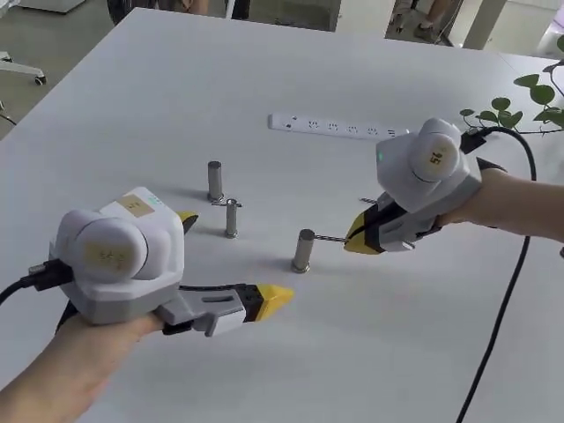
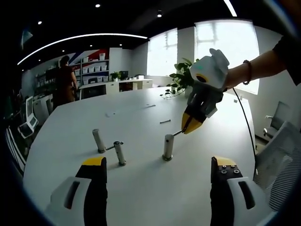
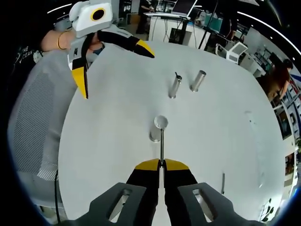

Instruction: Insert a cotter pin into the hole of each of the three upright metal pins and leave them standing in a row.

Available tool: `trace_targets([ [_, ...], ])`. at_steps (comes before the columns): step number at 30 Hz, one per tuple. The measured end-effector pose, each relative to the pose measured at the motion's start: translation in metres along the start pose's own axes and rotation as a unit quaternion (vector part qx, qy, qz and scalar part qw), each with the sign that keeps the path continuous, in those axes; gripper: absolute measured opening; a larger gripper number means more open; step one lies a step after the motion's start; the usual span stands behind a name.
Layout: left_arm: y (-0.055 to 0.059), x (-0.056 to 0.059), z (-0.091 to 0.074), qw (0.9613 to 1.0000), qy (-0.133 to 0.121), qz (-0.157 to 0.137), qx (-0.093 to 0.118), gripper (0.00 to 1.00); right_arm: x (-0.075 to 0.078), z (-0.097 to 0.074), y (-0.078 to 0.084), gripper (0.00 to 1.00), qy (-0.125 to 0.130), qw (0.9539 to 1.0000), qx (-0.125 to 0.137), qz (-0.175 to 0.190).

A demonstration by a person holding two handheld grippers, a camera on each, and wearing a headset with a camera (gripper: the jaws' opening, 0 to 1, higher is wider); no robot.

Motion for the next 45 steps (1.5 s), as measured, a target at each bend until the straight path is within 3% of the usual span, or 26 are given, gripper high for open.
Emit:
trace_targets([
  [7,-0.002,-0.001,-0.001,1.0000,0.000,0.005,0.005,0.88,0.001,0.002,-0.002,0.00,-0.006,0.9998,0.007,-0.017],
  [17,-0.004,0.007,0.008,0.9991,0.028,0.032,0.003,0.66,0.003,0.004,-0.004,0.00,-0.012,0.9992,0.018,-0.034],
  [24,-0.005,0.013,0.027,0.9978,0.049,0.045,-0.004,0.57,0.004,0.007,-0.002,0.00,-0.016,0.9989,0.026,-0.034],
  [37,0.001,0.012,0.063,0.9972,0.069,0.026,-0.018,0.38,0.007,0.010,0.000,0.00,-0.026,0.9979,0.040,-0.045],
  [45,0.007,0.015,0.083,0.9958,0.081,0.029,-0.031,0.30,0.009,0.013,0.000,0.00,-0.028,0.9969,0.039,-0.062],
])
Point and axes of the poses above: the centre of the closed fingertips' face, and the gripper's own axes: z roughly forward along the fingers, x roughly to its right, y roughly out of its underside, the point moved 1 cm from there along -z, roughly backward along the fingers, and after that the axes turned 3 degrees about -x, right-handed, at the moved point
